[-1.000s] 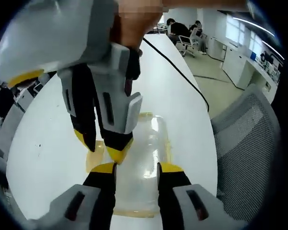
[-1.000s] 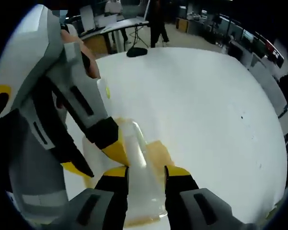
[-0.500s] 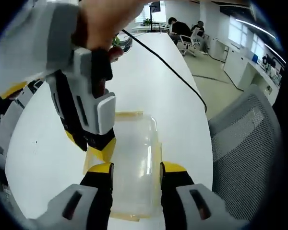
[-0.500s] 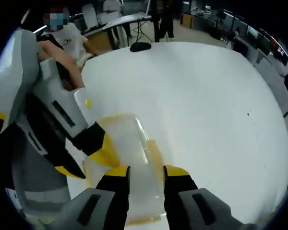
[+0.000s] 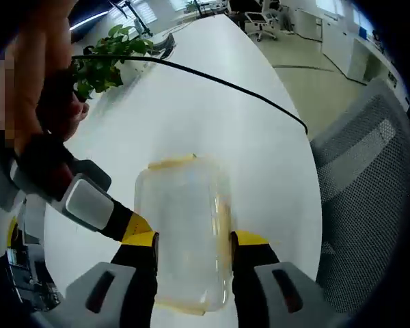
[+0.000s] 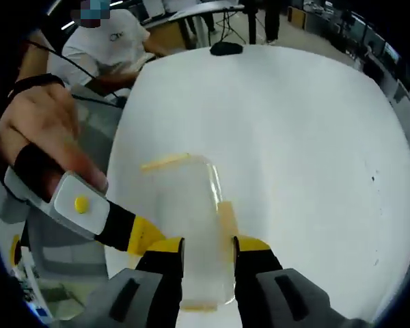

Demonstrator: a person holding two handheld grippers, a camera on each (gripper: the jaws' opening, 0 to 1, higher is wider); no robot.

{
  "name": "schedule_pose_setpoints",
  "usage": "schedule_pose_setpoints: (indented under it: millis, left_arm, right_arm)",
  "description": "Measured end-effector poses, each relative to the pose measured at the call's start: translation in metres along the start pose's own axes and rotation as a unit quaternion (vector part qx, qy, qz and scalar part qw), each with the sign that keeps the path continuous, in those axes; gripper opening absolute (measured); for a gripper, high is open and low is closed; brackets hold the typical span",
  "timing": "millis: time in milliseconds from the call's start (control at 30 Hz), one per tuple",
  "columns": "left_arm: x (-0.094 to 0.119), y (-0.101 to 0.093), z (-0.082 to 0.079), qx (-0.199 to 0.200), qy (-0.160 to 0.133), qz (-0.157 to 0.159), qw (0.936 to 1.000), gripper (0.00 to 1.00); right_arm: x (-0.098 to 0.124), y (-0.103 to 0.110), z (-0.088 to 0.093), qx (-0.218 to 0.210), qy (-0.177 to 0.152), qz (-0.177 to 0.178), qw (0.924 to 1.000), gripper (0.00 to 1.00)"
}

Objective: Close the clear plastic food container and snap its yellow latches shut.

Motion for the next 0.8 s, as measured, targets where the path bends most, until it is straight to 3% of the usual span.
schedule_pose_setpoints:
  millis: [200,233,800]
  left_arm:
    - [-0.01,-0.001,0.0,0.011,0.03,0.008,0.9994,0.42]
    - [-0.01,-0.001,0.0,0.006,0.028,0.002,0.9996,0.42]
    - [-0.011,-0.003,0.0,0.014,0.037,-0.006,0.9992,0.4]
  right_arm:
    - [-0.003,-0.002,-0.005,0.0,0.005,-0.02,0.9998,0.29]
    - [-0.004,-0.001,-0.006,0.016,0.01,-0.021,0.9996,0.29]
    - [-0.008,-0.002,-0.013,0.027,0.058,-0.034,0.9974,0.27]
Point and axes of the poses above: the point that each gripper's makers call its tool centre point, and the gripper's own axes: x roughly backward along the fingers, y roughly to its left, z roughly out of its underside, the point moved 8 cm from there along x, roughly backward along the fingers, and after that the axes turned 10 degrees about z, right-handed, at the moved point
